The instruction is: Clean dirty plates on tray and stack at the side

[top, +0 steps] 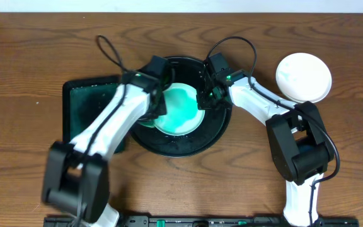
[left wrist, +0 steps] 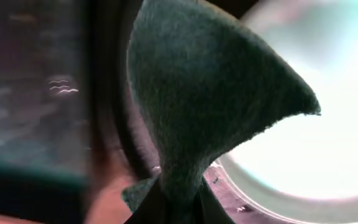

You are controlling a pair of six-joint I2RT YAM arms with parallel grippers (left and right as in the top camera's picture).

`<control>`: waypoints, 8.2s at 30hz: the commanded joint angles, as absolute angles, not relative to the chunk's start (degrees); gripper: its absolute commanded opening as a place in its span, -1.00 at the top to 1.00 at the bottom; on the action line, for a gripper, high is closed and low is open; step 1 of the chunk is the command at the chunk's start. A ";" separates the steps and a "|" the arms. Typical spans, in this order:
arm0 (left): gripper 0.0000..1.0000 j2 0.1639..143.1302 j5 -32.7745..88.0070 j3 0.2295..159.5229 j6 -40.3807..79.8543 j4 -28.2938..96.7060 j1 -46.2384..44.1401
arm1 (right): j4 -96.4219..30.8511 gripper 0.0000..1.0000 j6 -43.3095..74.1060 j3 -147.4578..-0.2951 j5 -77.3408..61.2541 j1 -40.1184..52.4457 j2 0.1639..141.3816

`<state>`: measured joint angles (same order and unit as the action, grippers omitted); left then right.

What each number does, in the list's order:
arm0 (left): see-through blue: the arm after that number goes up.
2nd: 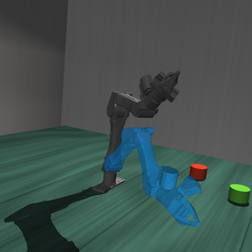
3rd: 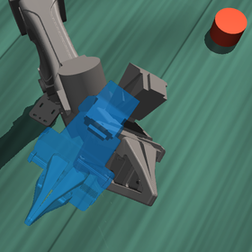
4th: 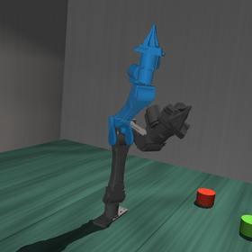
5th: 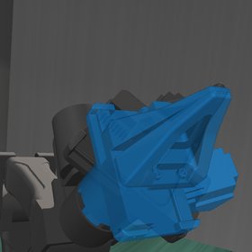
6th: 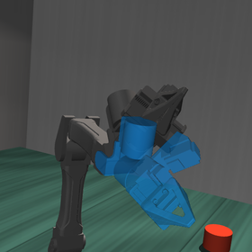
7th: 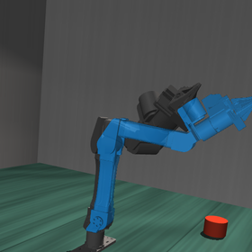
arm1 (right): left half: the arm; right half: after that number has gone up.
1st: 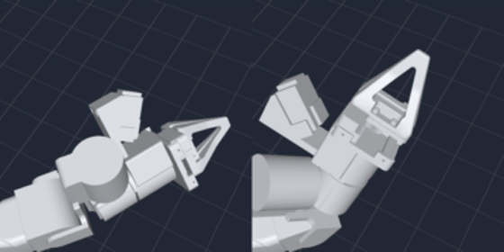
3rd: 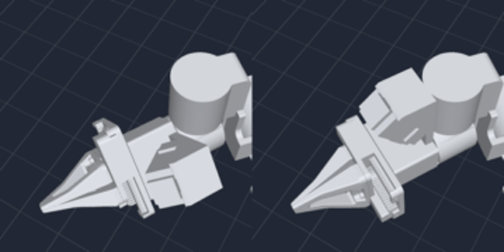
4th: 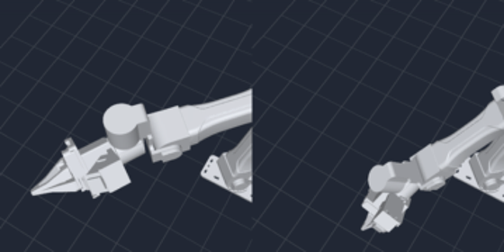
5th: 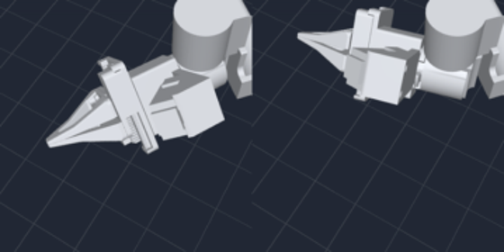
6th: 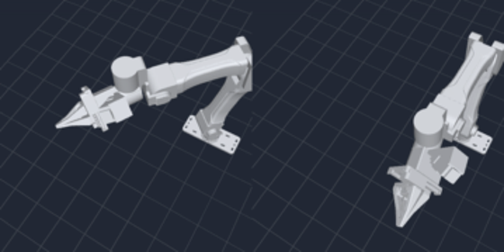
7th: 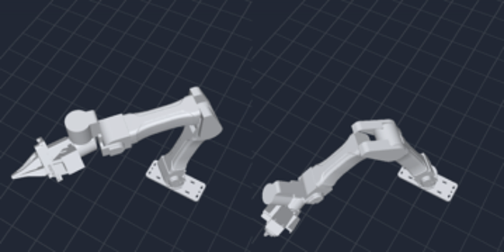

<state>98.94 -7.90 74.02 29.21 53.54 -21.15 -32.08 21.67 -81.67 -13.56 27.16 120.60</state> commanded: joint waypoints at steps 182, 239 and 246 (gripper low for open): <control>-0.63 106.30 -6.79 75.22 30.33 57.58 4.54 | -34.06 -0.14 26.15 -80.38 9.41 32.10 116.22; -0.63 106.30 -6.59 75.22 30.33 57.60 4.54 | -23.11 0.98 40.97 -80.34 -12.43 31.05 124.51; -0.64 106.30 -6.59 75.22 30.33 57.60 4.54 | -20.49 0.97 35.66 -80.36 -8.91 31.07 123.50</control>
<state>105.78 -6.33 74.61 30.02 57.23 4.67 -21.43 39.35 -81.17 -9.45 29.52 122.10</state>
